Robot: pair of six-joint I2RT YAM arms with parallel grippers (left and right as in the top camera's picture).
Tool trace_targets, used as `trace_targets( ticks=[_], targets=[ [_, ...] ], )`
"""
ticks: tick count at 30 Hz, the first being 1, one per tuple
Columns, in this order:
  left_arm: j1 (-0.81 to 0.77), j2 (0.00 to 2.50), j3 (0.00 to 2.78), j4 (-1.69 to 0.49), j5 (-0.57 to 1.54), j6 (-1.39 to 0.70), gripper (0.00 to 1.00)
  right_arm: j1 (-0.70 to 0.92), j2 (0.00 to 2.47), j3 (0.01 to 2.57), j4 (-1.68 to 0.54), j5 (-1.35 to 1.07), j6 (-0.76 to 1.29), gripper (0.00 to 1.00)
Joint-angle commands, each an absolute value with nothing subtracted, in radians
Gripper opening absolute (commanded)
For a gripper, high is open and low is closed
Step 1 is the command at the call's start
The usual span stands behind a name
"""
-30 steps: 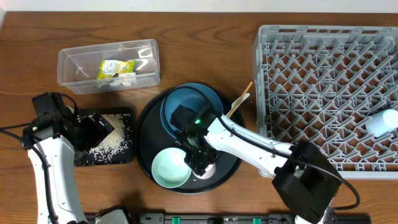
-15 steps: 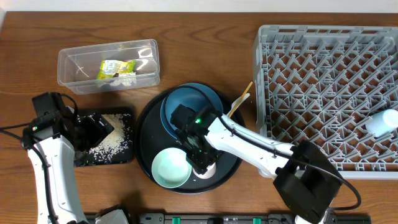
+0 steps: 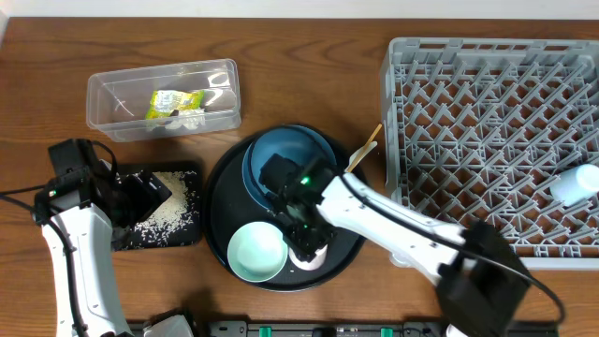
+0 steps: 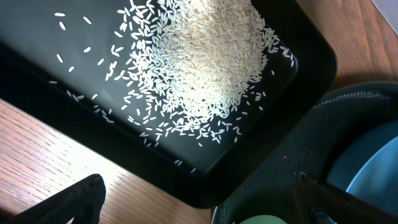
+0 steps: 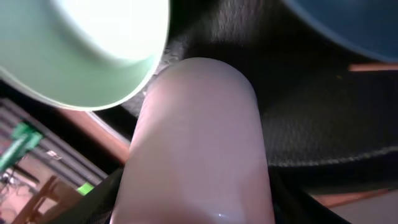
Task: Sort waste into correct bins and load items into the dishwasher rack
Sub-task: 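Carry pink cup with right gripper into dish rack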
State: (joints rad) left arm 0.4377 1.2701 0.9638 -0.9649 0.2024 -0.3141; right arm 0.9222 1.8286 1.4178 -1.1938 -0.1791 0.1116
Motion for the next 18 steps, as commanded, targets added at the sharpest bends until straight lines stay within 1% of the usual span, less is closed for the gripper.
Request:
trace_targets(
  ticks=[1,5,10,14,18],
  targets=[
    [0.441,1.274,0.969,-0.967,0.189,-0.309,0.98,0.876,1.725,1.474,-1.214,-0.183,0.114,0.53],
    [0.441,1.274,0.969,-0.967,0.189,-0.309,0.98,0.799,1.647,1.491,-1.236,-0.181,0.109,0.54],
    [0.441,1.274,0.969,-0.967,0.189,-0.309,0.98,0.630,1.554,1.518,-1.281,-0.121,0.107,0.54],
    [0.441,1.274,0.969,-0.967,0.189,-0.309,0.98,0.445,1.507,1.570,-1.324,-0.039,0.092,0.56],
    [0.441,1.274,0.969,-0.967,0.189,-0.309,0.98,0.224,1.498,1.637,-1.353,-0.010,0.073,0.57]
  ],
)
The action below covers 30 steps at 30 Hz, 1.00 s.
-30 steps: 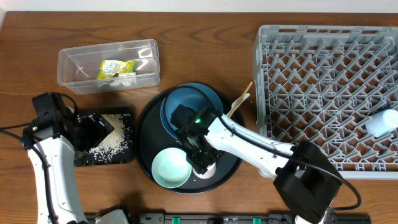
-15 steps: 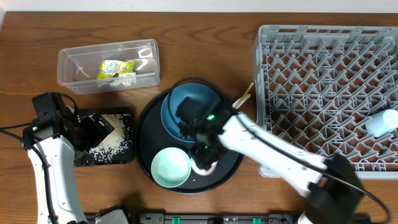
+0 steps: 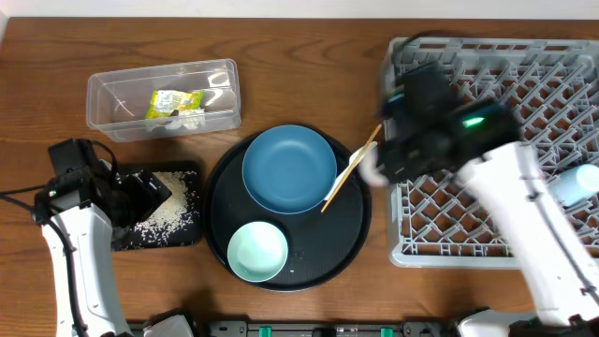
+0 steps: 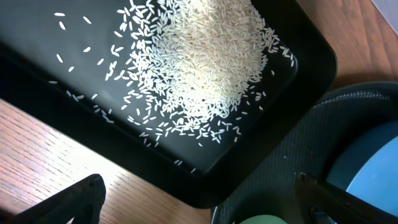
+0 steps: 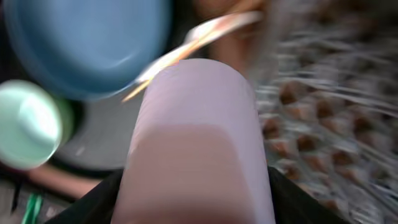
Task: Sort waste into correct bins and load items into the dishwasher rack
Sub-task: 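Carry pink cup with right gripper into dish rack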
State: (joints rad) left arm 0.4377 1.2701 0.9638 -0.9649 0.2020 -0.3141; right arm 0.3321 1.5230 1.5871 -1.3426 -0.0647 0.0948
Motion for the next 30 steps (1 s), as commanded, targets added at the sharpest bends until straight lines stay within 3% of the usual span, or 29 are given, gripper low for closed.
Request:
trace_targets(
  ticks=[1,8,14,30],
  targets=[
    [0.441,1.274,0.969,-0.967,0.189,-0.309,0.98,0.176,1.498,1.647,-1.353,-0.010,0.073,0.56],
    [0.441,1.274,0.969,-0.967,0.189,-0.309,0.98,-0.167,1.500,1.669,-1.244,-0.010,0.043,0.54],
    [0.441,1.274,0.969,-0.968,0.189,-0.309,0.98,-0.360,1.549,1.669,-1.120,-0.001,0.043,0.54],
    [0.441,1.274,0.969,-0.968,0.189,-0.309,0.98,-0.538,1.797,1.669,-0.913,0.054,0.036,0.51]
  ],
)
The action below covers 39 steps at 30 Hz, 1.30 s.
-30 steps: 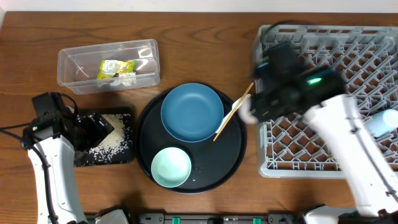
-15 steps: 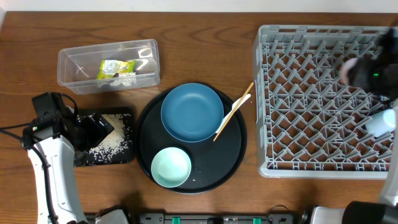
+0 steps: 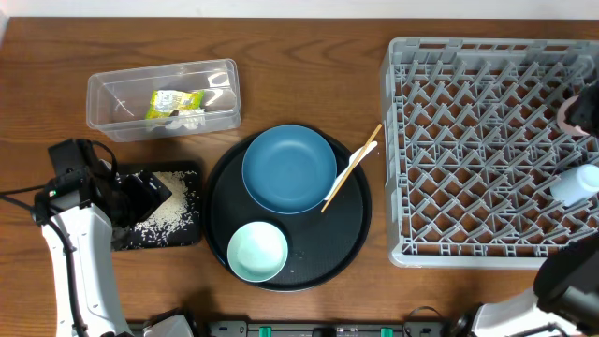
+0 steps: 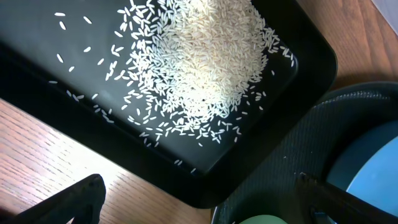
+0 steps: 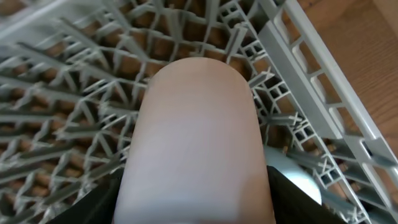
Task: Sort waste into correct bins and load items into the dishwasher rack
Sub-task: 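Carry pink cup with right gripper into dish rack, then lower pink cup into rack's right side and open right gripper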
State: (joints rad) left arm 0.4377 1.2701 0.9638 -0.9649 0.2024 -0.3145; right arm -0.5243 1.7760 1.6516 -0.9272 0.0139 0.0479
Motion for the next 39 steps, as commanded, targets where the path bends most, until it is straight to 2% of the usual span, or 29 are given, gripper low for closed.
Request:
trace_targets(
  ticks=[1,21,22,25,27,39],
  targets=[
    [0.441,1.274,0.969,-0.968,0.189,-0.309,0.98,-0.540,1.806,1.669,-0.905,0.067,0.036,0.51],
    [0.441,1.274,0.969,-0.964,0.189,-0.309,0.98,-0.553,1.950,1.669,-0.828,0.081,0.044,0.52],
    [0.441,1.274,0.969,-0.964,0.189,-0.309,0.98,-0.553,1.951,1.669,-0.825,0.078,0.044,0.54],
    [0.441,1.274,0.969,-0.964,0.189,-0.309,0.98,-0.553,1.951,1.669,-0.817,0.071,0.044,0.76],
    [0.441,1.274,0.969,-0.964,0.189,-0.309,0.98,-0.552,1.951,1.669,-0.815,0.069,0.044,0.84],
    [0.441,1.274,0.969,-0.964,0.189,-0.309,0.98,-0.498,1.859,1.737,-0.910,-0.059,0.028,0.79]
  ],
)
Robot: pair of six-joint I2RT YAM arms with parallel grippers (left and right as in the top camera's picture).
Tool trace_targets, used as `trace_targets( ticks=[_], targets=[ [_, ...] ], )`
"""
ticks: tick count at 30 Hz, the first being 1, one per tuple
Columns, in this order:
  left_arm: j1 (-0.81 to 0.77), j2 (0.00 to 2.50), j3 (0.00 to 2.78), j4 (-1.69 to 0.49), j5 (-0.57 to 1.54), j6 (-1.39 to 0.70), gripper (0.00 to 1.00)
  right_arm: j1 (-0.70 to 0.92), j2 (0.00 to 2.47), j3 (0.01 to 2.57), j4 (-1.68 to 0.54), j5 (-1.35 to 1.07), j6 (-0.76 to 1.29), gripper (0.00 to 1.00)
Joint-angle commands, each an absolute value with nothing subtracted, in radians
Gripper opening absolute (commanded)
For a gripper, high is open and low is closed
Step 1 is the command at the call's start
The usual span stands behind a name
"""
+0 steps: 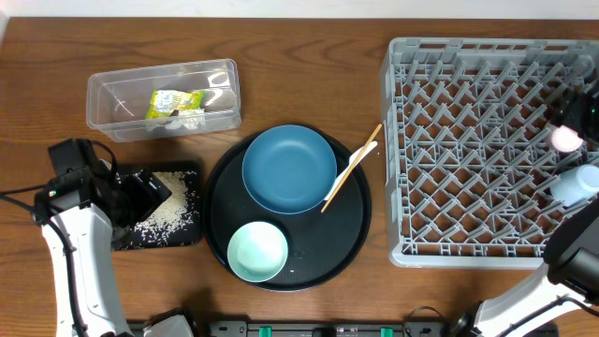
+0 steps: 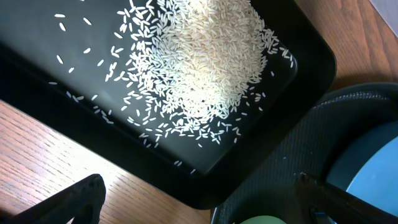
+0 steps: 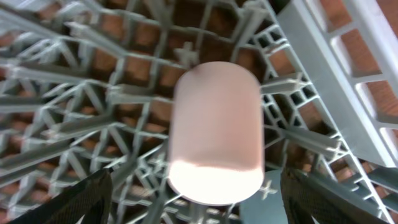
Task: Sort waste into correct bins and load items into the dishwasher rack
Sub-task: 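Lower pink cup into rack's right side and open right gripper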
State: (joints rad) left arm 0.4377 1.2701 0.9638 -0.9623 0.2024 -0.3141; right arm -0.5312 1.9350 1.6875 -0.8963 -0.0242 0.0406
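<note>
A pink cup (image 1: 567, 139) stands mouth down among the tines at the right edge of the grey dishwasher rack (image 1: 468, 140). In the right wrist view the cup (image 3: 214, 134) sits free, and my right gripper (image 3: 196, 190) is open with its fingers wide on either side. A blue plate (image 1: 289, 168), a pale green bowl (image 1: 257, 251) and wooden chopsticks (image 1: 350, 168) lie on the round black tray (image 1: 356, 234). My left gripper (image 2: 199, 193) hangs open over the near corner of the black rice tray (image 2: 311, 56), holding nothing.
A clear bin (image 1: 164, 96) holding a yellow-green wrapper stands at the back left. A whitish cup (image 1: 576, 183) lies in the rack just in front of the pink cup. The rice tray (image 1: 182, 234) sits against the round tray's left side.
My right gripper was shut on the pink cup over the rack's right side. Now it is open, and the cup stands in the rack. The left arm has not moved.
My right gripper was shut on the pink cup on the round tray beside the green bowl. Then it held the cup at the rack's left edge, then over the rack's far right. Now the cup is let go in the rack. The left gripper stayed open over the rice tray.
</note>
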Motion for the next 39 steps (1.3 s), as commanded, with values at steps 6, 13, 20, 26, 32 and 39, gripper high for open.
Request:
trace_targets(
  ticks=[6,13,20,26,32,39],
  targets=[
    [0.441,1.274,0.969,-0.964,0.189,-0.309,0.98,-0.443,1.827,1.753,-1.000,-0.051,-0.006,0.67],
    [0.441,1.274,0.969,-0.964,0.189,-0.309,0.98,-0.439,1.840,1.691,-0.997,0.024,-0.005,0.40],
    [0.441,1.274,0.969,-0.965,0.189,-0.309,0.98,-0.460,1.866,1.617,-0.916,0.088,-0.005,0.38],
    [0.441,1.274,0.969,-0.968,0.189,-0.309,0.98,-0.500,1.901,1.609,-0.854,0.089,-0.004,0.38],
    [0.441,1.274,0.969,-0.976,0.189,-0.309,0.98,-0.511,1.935,1.609,-0.799,0.086,-0.005,0.38],
    [0.441,1.274,0.969,-0.981,0.190,-0.309,0.98,-0.518,1.991,1.609,-0.765,0.124,-0.005,0.38]
  ],
)
